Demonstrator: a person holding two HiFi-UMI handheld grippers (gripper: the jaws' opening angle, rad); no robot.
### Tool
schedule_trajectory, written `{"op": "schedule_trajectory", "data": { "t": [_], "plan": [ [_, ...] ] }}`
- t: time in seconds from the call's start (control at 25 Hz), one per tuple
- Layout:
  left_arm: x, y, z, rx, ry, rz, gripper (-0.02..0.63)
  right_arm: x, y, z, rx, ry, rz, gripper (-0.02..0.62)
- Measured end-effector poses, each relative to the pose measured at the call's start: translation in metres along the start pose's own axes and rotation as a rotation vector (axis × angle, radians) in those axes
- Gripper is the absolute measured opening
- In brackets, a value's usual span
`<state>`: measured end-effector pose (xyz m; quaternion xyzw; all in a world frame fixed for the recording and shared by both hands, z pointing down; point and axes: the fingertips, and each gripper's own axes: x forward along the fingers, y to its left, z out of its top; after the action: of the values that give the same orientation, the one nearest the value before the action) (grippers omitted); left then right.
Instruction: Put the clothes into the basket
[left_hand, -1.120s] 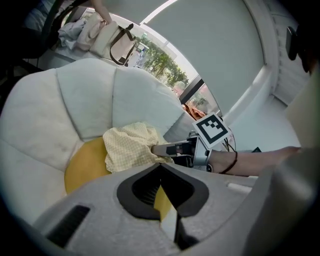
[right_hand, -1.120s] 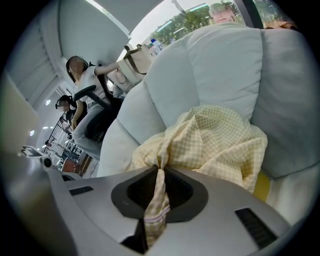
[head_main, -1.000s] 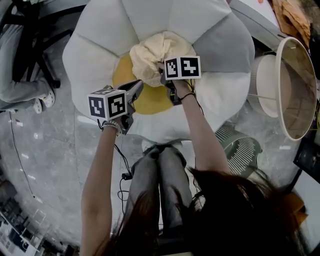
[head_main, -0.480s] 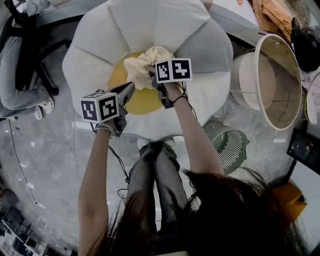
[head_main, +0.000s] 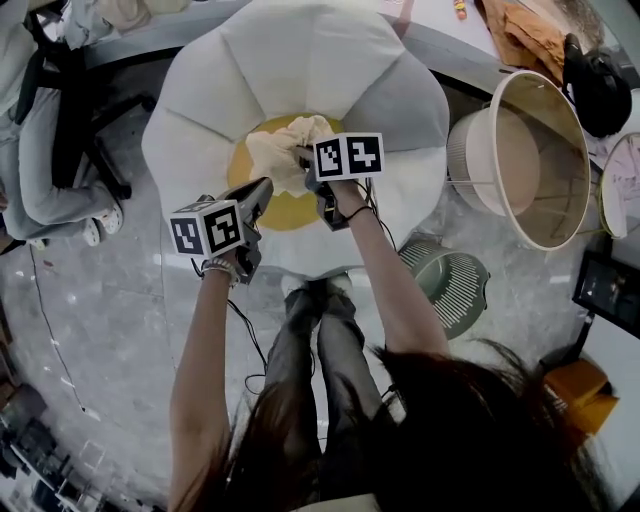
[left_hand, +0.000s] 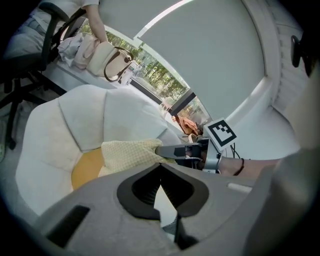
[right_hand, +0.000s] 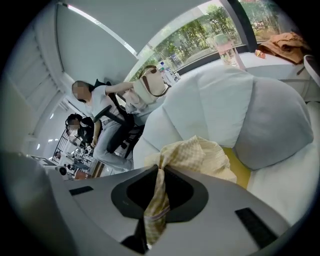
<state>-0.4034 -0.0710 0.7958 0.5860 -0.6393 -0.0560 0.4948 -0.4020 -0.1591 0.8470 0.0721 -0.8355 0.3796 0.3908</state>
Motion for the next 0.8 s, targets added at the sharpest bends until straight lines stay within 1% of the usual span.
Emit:
{"op": "schedule_trajectory", "data": {
  "t": [0.4, 0.8],
  "plan": [
    [-0.064, -0.051, 0.015, -0.092, -0.098, 0.021, 0.011, -0.071, 0.055, 0.005, 0.023, -0.017, 0.021, 0.038],
    [-0.102, -0.102, 0.046, -0.121, -0.198, 0.002, 0.011, -0.132, 0.090, 0.023, -0.002, -0.047, 0.027, 0.038]
  ]
}}
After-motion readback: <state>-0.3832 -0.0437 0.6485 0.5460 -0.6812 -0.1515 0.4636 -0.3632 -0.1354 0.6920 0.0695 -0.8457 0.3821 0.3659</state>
